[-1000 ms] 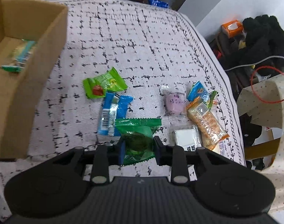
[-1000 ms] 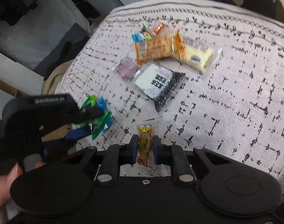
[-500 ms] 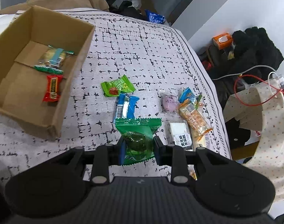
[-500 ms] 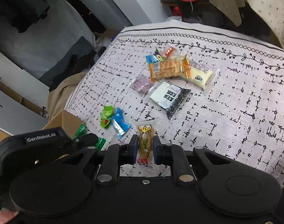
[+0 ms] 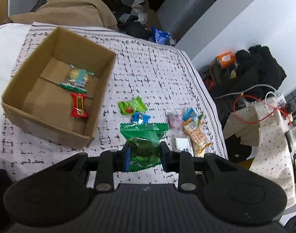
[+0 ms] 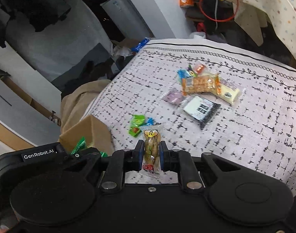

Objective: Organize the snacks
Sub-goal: 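Carry both snacks into the cardboard box and open both grippers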

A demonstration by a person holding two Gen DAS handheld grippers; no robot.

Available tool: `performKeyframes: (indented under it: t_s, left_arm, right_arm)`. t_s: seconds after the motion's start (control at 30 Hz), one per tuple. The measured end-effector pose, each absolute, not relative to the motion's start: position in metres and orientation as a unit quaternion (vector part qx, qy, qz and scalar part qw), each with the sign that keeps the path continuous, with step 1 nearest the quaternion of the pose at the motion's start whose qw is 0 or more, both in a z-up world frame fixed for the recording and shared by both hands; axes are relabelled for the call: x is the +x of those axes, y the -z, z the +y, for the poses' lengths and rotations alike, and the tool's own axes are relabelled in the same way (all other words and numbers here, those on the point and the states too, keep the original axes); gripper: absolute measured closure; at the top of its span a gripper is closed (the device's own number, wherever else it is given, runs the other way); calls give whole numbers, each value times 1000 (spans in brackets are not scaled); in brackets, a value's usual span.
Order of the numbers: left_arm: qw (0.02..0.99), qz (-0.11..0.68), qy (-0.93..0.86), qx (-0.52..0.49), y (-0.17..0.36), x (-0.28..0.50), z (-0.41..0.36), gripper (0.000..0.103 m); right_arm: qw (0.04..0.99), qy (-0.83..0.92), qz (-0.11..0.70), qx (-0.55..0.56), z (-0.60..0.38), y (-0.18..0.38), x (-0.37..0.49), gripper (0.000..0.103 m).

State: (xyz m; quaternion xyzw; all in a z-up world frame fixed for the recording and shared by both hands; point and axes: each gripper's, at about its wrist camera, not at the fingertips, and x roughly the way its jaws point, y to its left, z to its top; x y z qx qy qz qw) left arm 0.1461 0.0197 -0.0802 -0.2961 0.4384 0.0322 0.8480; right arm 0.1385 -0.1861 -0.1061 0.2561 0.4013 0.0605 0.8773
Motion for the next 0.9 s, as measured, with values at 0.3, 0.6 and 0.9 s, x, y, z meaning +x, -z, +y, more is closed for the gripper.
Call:
performKeyframes:
  t_s: [0.3, 0.6, 0.9]
  left_arm:
    - [845, 432, -46, -312, 67, 138, 56, 73]
    - [846, 425, -72, -313, 67, 138, 93, 73]
    - [838, 429, -95, -323, 80, 144, 132, 73]
  right_arm:
    - [882, -81, 392, 249, -151, 91, 141, 87]
    - [886, -99, 390, 230, -114, 82, 148, 87]
    - [882, -119, 401, 217, -76, 90, 165, 86]
